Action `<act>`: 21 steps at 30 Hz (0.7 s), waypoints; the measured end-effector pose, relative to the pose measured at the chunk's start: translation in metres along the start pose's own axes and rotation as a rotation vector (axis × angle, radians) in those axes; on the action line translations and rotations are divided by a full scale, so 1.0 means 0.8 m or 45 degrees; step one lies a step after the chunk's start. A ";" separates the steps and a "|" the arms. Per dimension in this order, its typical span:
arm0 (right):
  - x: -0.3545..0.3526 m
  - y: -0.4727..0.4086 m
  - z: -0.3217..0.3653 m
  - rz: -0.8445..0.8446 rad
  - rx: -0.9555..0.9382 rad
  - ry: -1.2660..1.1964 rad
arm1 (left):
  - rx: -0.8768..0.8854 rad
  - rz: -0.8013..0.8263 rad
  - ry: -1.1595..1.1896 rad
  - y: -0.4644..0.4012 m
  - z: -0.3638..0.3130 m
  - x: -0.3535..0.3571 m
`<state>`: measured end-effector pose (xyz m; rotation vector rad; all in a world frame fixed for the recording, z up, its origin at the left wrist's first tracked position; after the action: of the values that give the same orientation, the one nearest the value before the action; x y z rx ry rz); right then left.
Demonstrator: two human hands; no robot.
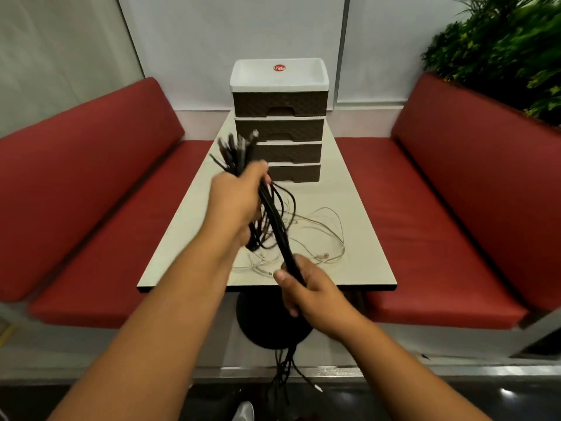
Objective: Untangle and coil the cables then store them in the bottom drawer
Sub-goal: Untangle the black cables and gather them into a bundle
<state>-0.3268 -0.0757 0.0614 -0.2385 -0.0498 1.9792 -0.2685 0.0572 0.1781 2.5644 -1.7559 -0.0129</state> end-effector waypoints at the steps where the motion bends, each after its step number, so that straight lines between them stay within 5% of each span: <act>1: 0.003 0.008 -0.014 0.004 0.034 0.027 | 0.042 -0.026 0.039 -0.009 -0.014 -0.007; 9: 0.000 0.051 -0.133 0.175 0.291 0.277 | 0.247 -0.039 0.124 -0.026 -0.066 -0.027; 14: -0.028 0.027 -0.103 0.280 0.408 0.244 | 0.218 0.035 0.097 -0.019 -0.063 -0.020; 18: -0.040 -0.017 -0.001 0.040 0.033 -0.190 | 0.249 0.098 0.089 -0.012 -0.067 -0.006; 21: -0.038 -0.043 0.059 -0.254 -0.305 -0.178 | 0.289 0.106 0.100 -0.010 -0.075 0.004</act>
<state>-0.2930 -0.0860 0.1168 -0.2395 -0.3880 1.7868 -0.2582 0.0582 0.2379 2.5943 -1.9346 0.3017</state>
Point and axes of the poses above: each hand's wrist, its own y-axis away from the middle knuckle, its own x-axis out of the palm, z = x × y, the point moved 1 cm from there along -y, towards the middle knuckle, and after that the axes turned 2 degrees about -y, right-handed, at the moved point
